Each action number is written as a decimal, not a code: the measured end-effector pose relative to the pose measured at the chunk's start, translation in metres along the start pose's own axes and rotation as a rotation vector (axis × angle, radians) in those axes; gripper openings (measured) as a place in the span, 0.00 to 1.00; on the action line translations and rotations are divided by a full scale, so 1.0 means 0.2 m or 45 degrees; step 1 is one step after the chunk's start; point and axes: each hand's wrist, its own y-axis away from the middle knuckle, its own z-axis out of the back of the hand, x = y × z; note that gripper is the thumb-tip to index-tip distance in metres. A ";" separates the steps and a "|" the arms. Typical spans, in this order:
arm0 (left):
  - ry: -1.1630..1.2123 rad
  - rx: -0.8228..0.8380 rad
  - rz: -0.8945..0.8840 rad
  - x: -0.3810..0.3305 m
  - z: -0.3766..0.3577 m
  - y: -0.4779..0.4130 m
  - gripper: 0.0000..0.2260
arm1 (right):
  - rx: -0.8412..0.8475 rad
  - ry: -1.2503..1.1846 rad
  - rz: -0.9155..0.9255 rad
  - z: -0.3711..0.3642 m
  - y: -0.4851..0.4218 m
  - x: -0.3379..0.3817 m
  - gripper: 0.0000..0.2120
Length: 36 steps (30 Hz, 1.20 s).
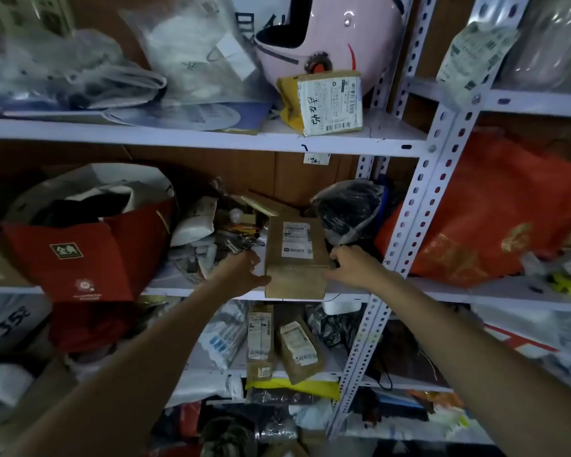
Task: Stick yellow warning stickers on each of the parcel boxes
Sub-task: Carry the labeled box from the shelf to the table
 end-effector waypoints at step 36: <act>1.255 0.020 0.084 -0.09 -0.18 0.17 0.45 | 0.002 -1.171 0.041 -0.32 0.07 0.05 0.43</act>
